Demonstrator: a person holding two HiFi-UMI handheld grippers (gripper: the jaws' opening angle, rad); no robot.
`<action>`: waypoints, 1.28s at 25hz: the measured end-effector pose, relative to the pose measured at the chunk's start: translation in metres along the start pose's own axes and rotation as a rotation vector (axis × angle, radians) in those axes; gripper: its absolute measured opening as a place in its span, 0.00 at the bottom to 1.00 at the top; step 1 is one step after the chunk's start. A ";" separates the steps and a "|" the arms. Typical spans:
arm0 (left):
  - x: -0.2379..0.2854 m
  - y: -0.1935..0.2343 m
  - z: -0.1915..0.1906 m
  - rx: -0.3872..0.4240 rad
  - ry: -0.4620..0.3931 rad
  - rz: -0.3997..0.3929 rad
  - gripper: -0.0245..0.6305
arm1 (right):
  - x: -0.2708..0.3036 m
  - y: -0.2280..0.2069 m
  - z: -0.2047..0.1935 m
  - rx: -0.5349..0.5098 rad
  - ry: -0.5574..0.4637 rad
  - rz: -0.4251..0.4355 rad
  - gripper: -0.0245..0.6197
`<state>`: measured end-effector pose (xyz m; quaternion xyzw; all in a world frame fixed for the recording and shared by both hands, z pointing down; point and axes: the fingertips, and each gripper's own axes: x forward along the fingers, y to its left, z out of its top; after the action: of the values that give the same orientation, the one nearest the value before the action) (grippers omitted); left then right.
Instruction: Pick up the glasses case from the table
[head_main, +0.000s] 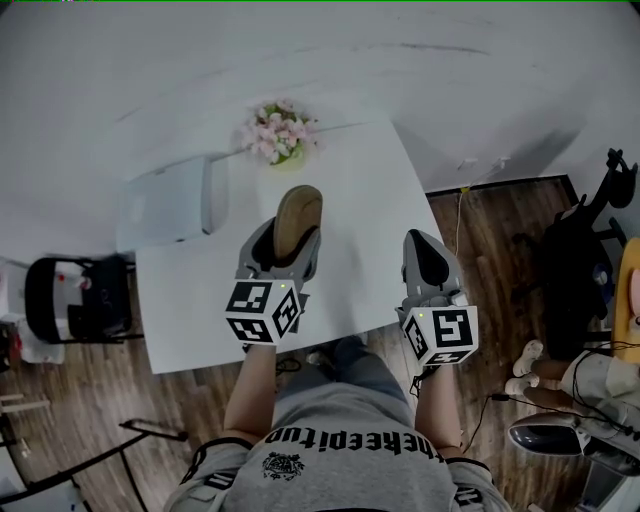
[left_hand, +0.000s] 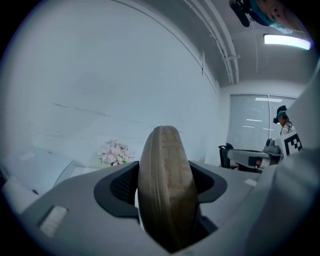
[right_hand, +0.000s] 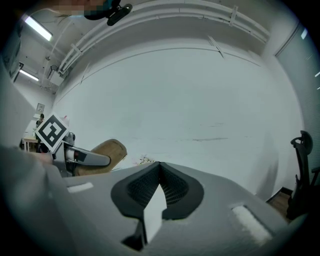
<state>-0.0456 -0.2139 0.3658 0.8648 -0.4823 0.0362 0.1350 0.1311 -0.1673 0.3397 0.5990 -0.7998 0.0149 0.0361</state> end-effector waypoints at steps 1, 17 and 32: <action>-0.004 0.000 0.002 0.000 -0.012 0.001 0.51 | -0.002 0.002 0.001 -0.002 -0.003 -0.002 0.05; -0.054 0.000 0.022 0.036 -0.127 -0.001 0.51 | -0.038 0.032 0.013 -0.029 -0.042 -0.036 0.04; -0.086 -0.002 0.037 0.071 -0.209 -0.012 0.51 | -0.059 0.054 0.025 -0.054 -0.069 -0.060 0.04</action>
<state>-0.0924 -0.1524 0.3132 0.8711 -0.4867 -0.0380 0.0534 0.0953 -0.0974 0.3113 0.6216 -0.7824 -0.0285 0.0253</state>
